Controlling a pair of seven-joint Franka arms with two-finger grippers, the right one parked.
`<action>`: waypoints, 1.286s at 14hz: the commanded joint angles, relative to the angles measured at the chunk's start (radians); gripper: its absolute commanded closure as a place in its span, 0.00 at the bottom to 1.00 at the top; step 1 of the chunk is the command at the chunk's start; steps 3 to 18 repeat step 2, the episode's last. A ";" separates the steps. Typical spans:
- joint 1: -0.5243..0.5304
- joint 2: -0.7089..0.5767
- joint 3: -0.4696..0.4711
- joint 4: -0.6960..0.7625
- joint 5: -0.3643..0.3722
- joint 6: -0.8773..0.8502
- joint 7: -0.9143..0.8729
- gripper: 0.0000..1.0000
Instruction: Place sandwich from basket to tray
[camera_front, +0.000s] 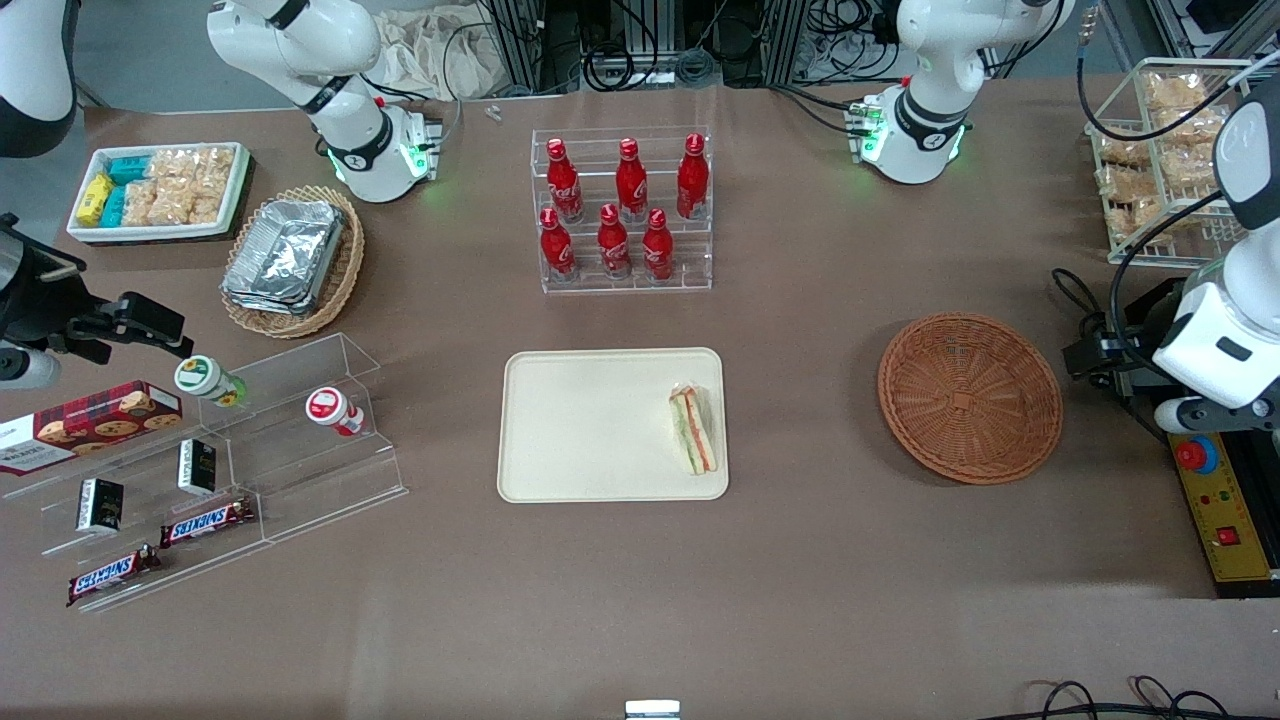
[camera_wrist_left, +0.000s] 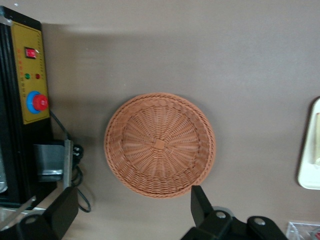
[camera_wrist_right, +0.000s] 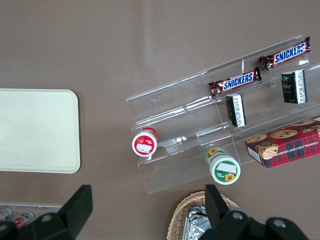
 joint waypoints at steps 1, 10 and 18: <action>-0.118 -0.017 0.144 0.009 -0.045 -0.013 0.048 0.00; -0.146 -0.017 0.176 0.009 -0.048 -0.011 0.055 0.00; -0.146 -0.017 0.176 0.009 -0.048 -0.011 0.055 0.00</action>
